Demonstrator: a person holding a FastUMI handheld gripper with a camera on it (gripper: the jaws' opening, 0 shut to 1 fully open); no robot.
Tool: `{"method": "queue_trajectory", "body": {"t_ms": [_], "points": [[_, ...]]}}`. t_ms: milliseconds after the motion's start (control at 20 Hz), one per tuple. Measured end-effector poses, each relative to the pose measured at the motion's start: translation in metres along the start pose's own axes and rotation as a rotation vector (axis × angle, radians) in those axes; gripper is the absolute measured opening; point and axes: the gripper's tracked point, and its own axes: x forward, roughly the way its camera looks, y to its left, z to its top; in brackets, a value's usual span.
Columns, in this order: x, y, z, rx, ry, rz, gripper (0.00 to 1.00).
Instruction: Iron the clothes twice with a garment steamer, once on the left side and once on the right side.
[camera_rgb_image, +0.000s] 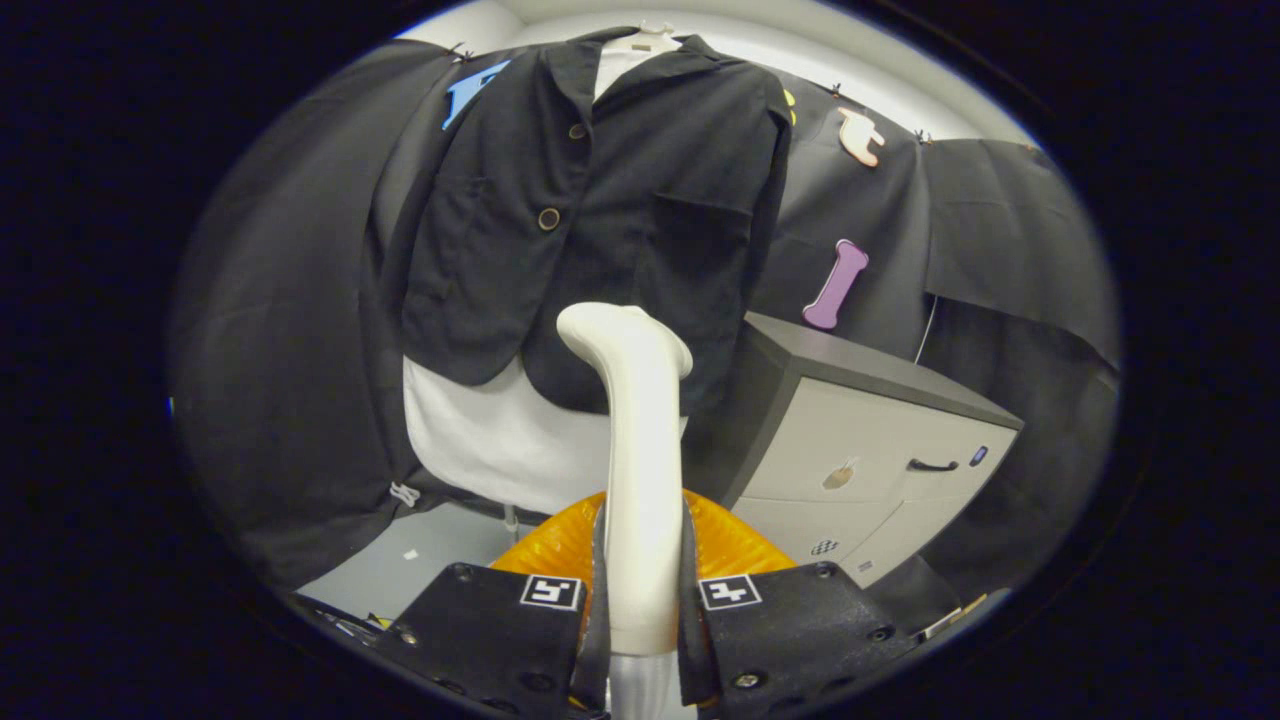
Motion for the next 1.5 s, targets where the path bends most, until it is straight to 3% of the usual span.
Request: {"method": "queue_trajectory", "body": {"t_ms": [200, 400, 1050, 1500], "points": [[-0.002, 0.002, -0.019, -0.012, 0.043, -0.001, 0.30], [-0.023, -0.001, 0.009, -0.005, -0.004, -0.008, 0.30], [-0.113, 0.015, 0.280, 0.077, -0.597, 0.029, 0.30], [-0.101, 0.059, 0.386, 0.080, -0.779, 0.049, 0.29]]}}
